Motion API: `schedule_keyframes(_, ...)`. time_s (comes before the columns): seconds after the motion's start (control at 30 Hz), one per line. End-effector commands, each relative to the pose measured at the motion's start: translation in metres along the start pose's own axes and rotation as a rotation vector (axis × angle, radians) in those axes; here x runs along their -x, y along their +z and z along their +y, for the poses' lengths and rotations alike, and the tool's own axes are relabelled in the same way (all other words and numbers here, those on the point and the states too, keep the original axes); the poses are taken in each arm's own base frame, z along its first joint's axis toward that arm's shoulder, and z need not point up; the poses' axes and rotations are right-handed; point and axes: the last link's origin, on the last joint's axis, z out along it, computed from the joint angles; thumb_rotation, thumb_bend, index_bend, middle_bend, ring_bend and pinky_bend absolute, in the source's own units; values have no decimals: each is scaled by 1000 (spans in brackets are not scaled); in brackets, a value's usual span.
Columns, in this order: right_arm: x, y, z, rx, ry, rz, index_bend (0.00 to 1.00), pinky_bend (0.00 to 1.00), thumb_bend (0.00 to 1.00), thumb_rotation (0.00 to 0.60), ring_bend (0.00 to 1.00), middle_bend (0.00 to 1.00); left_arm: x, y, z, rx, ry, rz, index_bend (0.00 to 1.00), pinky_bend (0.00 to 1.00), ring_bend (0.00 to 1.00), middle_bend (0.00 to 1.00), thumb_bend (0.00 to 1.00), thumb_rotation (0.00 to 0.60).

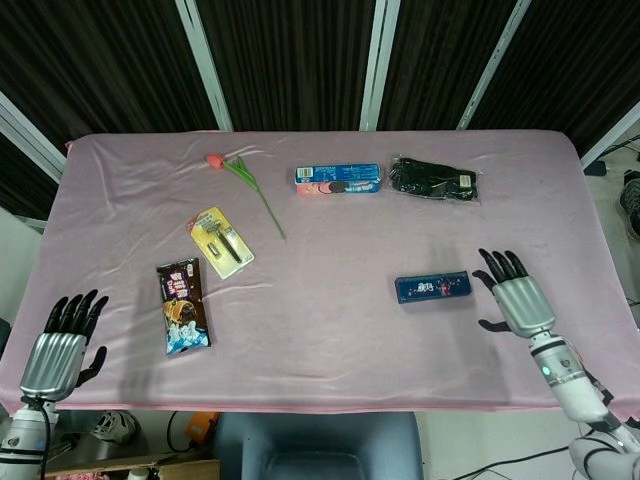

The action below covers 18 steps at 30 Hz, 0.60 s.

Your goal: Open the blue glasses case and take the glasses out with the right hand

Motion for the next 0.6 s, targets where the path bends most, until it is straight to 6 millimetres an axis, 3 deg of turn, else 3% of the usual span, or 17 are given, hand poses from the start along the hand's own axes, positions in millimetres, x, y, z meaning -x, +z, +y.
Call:
schedule_keyframes(0.03,9,25,-9,-27,43,-29,400,0,263,600,0,0,-1,1,-1,-11,-2,-1,0,0,0,0,394,600)
schedule_keyframes(0.6,15,56,-11,-54,58,-62,518,0,272,600,0,0,0,2,0,-4,4,-9,0,0,0,0,395,600)
